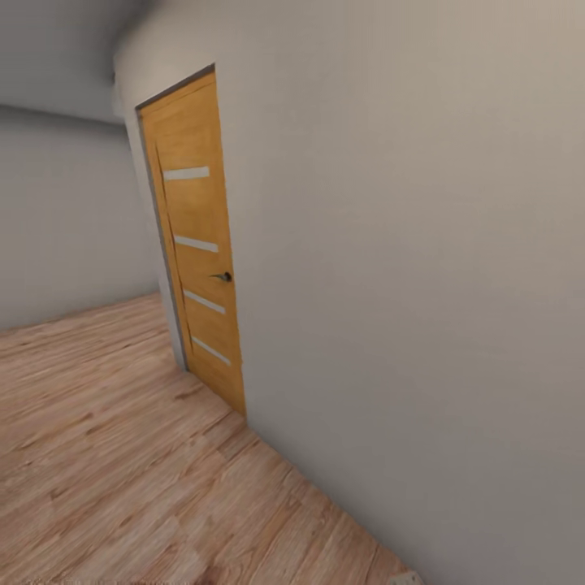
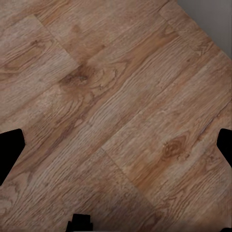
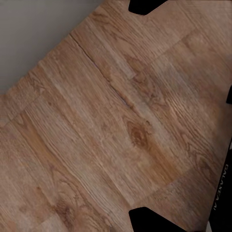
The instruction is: Move the two storage containers from the living room to the garage. In the garage, place one container on the floor and stack the other container on top of it (either order is fine).
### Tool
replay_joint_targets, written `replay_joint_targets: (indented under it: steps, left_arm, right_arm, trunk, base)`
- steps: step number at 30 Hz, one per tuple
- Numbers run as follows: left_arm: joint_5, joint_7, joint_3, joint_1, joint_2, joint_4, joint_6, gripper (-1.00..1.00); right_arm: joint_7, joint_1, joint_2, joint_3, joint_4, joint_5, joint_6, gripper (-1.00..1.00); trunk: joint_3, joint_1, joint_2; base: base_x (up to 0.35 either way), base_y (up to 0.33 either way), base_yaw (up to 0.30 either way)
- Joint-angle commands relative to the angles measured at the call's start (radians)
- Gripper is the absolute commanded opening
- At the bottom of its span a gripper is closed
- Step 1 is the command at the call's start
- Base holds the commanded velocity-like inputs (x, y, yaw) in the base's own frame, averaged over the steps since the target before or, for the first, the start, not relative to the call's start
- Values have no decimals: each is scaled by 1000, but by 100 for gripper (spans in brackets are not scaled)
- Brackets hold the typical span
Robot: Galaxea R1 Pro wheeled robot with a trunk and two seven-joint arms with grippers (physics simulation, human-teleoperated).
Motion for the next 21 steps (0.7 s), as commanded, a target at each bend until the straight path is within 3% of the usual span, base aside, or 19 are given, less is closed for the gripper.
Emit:
replay_joint_targets:
  steps: [1, 14, 21]
  left_arm:
    - [8, -10, 7, -1, 0, 2, -1, 100]
    - [8, -10, 6, -1, 0, 2, -1, 100]
    - [8, -10, 7, -1, 0, 2, -1, 100]
  right_arm:
    - [3, -1, 0, -7, 0, 8, -3, 100]
    - [3, -1, 0, -7, 0, 8, -3, 100]
    - [3, -1, 0, -7, 0, 8, -3, 100]
  trunk:
    - [-2, 0, -2]
    - [-2, 0, -2]
    - [-2, 0, -2]
  base:
    - [16, 0, 253]
    - [10, 0, 253]
    - [249, 0, 253]
